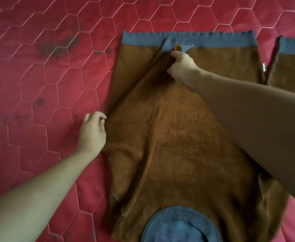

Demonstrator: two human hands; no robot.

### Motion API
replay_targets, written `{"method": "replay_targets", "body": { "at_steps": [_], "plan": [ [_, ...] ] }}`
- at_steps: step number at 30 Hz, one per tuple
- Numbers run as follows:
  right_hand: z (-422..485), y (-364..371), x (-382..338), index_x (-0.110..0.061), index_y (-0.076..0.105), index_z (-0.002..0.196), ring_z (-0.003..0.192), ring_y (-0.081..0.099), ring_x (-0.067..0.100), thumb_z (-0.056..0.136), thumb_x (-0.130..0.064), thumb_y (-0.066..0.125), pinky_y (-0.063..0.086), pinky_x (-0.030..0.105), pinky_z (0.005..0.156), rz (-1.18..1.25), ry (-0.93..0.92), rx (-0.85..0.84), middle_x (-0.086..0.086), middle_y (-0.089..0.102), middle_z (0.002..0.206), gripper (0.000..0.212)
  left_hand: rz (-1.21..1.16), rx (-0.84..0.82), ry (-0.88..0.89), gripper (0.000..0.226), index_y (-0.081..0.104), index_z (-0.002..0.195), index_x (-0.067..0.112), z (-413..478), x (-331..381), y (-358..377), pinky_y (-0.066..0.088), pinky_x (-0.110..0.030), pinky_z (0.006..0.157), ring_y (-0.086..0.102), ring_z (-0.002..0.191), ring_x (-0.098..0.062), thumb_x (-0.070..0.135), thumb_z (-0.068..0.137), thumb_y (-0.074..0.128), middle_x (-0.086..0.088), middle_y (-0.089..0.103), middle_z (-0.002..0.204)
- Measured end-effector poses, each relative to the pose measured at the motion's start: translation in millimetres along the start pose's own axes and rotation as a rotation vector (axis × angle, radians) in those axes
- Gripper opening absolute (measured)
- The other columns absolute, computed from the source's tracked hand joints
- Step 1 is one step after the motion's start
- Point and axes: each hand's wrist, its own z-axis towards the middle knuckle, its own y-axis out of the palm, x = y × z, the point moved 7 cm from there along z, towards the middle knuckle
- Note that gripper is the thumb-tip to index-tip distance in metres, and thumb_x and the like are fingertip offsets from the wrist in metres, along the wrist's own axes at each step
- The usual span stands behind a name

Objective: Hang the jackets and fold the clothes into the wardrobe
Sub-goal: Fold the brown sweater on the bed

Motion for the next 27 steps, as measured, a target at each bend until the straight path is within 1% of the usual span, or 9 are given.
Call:
{"method": "replay_targets", "body": {
  "at_steps": [5, 7, 10, 13, 17, 19, 21, 23, 27],
  "plan": [
    [-30.9, -10.6, 30.4, -0.018, 0.041, 0.154, 0.125, 0.054, 0.022, 0.094, -0.015, 0.061, 0.052, 0.034, 0.102, -0.266, -0.092, 0.064, 0.004, 0.042, 0.149, 0.063, 0.145, 0.039, 0.084, 0.038, 0.050, 0.138, 0.018, -19.0, 27.3, -1.3, 0.047, -0.045, 0.090, 0.057, 0.109, -0.032, 0.021, 0.100, 0.055, -0.012, 0.053, 0.124],
    [-40.6, -15.1, 38.4, -0.028, 0.044, 0.151, 0.110, 0.062, 0.015, 0.094, -0.015, 0.065, 0.056, 0.028, 0.091, -0.028, -0.083, 0.066, -0.001, 0.055, 0.134, 0.063, 0.252, 0.002, 0.156, 0.048, 0.045, 0.144, 0.025, -25.1, 51.8, 9.6, 0.046, -0.053, 0.094, 0.054, 0.117, -0.031, 0.030, 0.099, 0.058, -0.009, 0.050, 0.130],
    [-43.0, -14.6, 37.1, -0.033, 0.056, 0.140, 0.100, 0.061, 0.012, 0.093, -0.009, 0.065, 0.056, 0.029, 0.079, 0.322, 0.037, -0.019, -0.004, 0.063, 0.112, 0.054, 0.188, -0.054, 0.056, 0.045, 0.050, 0.140, 0.030, -18.2, 66.5, 23.8, 0.040, -0.055, 0.100, 0.049, 0.124, -0.030, 0.041, 0.097, 0.058, -0.005, 0.049, 0.131],
    [-40.2, -6.3, 34.8, -0.033, 0.063, 0.132, 0.116, 0.058, 0.020, 0.093, -0.009, 0.063, 0.055, 0.037, 0.090, 0.423, 0.104, -0.125, 0.001, 0.061, 0.127, 0.046, -0.062, 0.002, -0.027, 0.027, 0.056, 0.126, 0.031, 15.2, 74.2, 21.1, 0.042, -0.050, 0.104, 0.054, 0.118, -0.026, 0.036, 0.100, 0.052, -0.004, 0.050, 0.127],
    [-28.3, -0.4, 34.4, -0.030, 0.068, 0.127, 0.127, 0.050, 0.018, 0.091, -0.007, 0.063, 0.046, 0.038, 0.106, 0.414, 0.088, -0.076, -0.002, 0.058, 0.137, 0.043, -0.305, -0.106, -0.052, 0.022, 0.061, 0.112, 0.031, 81.6, 95.0, 27.1, 0.046, -0.024, 0.066, 0.059, 0.075, -0.014, 0.018, 0.102, 0.047, -0.003, 0.063, 0.105],
    [-16.4, -2.8, 29.9, -0.026, 0.068, 0.127, 0.127, 0.048, 0.018, 0.091, -0.004, 0.062, 0.047, 0.036, 0.105, 0.461, 0.084, -0.017, -0.002, 0.056, 0.138, 0.043, -0.330, -0.235, -0.037, 0.023, 0.066, 0.107, 0.029, 106.3, 111.6, 36.8, 0.043, -0.013, 0.057, 0.058, 0.077, -0.011, 0.012, 0.100, 0.052, -0.002, 0.065, 0.102],
    [-5.7, -2.8, 26.6, -0.021, 0.066, 0.128, 0.125, 0.050, 0.020, 0.092, -0.001, 0.060, 0.050, 0.035, 0.096, 0.503, 0.108, 0.018, 0.000, 0.057, 0.133, 0.042, -0.338, -0.376, -0.038, 0.028, 0.071, 0.107, 0.028, 120.7, 123.6, 47.3, 0.046, -0.007, 0.070, 0.061, 0.094, -0.008, 0.006, 0.097, 0.058, 0.004, 0.065, 0.105],
    [2.7, 0.1, 19.2, -0.019, 0.064, 0.132, 0.125, 0.052, 0.022, 0.092, 0.001, 0.057, 0.050, 0.036, 0.096, 0.497, 0.102, 0.027, 0.002, 0.059, 0.130, 0.045, -0.333, -0.425, -0.033, 0.036, 0.075, 0.108, 0.030, 128.6, 129.6, 51.5, 0.051, -0.013, 0.087, 0.062, 0.104, -0.006, 0.001, 0.094, 0.059, 0.006, 0.065, 0.114],
    [14.4, -4.4, -2.6, -0.018, 0.062, 0.138, 0.130, 0.052, 0.022, 0.088, 0.009, 0.049, 0.045, 0.037, 0.113, 0.503, 0.019, 0.059, 0.005, 0.058, 0.139, 0.058, -0.306, -0.108, 0.096, 0.039, 0.073, 0.116, 0.030, 139.7, 123.3, 25.3, 0.043, -0.014, 0.101, 0.056, 0.115, -0.005, 0.001, 0.093, 0.059, 0.010, 0.057, 0.126]
  ]
}}
